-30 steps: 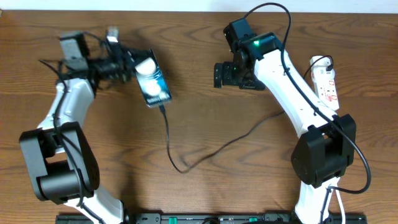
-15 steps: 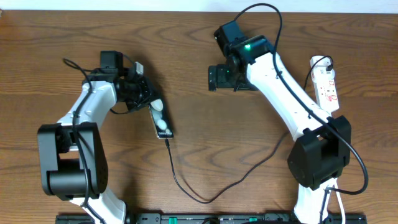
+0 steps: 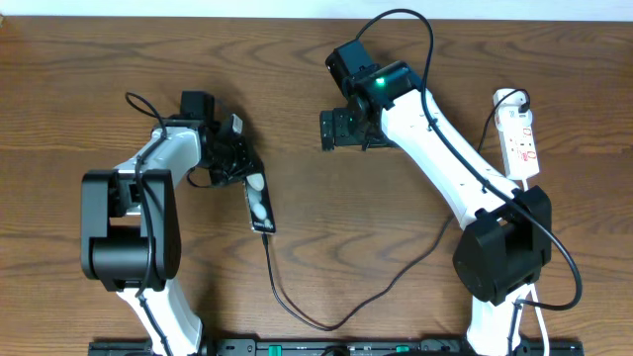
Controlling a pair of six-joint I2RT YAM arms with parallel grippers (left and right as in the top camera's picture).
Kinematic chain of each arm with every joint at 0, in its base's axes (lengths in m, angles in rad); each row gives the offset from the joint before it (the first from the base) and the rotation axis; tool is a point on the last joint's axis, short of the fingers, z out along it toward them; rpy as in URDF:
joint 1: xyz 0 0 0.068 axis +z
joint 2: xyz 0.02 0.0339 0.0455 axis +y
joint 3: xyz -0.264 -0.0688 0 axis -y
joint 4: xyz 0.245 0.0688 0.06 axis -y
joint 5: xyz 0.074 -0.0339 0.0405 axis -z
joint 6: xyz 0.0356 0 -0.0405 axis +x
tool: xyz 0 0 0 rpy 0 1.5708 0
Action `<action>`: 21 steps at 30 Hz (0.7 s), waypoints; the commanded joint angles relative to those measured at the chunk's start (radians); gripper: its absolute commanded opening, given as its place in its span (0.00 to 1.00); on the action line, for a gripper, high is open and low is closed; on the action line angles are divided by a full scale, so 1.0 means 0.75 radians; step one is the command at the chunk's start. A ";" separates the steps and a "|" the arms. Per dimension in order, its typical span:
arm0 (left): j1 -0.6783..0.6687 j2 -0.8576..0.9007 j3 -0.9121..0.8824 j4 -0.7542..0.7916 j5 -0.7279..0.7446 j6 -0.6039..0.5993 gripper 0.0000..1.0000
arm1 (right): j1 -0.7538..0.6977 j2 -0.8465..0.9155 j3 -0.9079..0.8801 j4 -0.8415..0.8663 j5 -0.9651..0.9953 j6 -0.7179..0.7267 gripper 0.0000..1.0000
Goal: Plug charger to phone and switch on socket
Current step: 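Lower the phone onto the table with the left gripper and release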
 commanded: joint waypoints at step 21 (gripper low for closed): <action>-0.002 0.009 0.013 -0.011 -0.010 0.023 0.36 | 0.006 -0.039 0.028 0.009 0.024 -0.005 0.99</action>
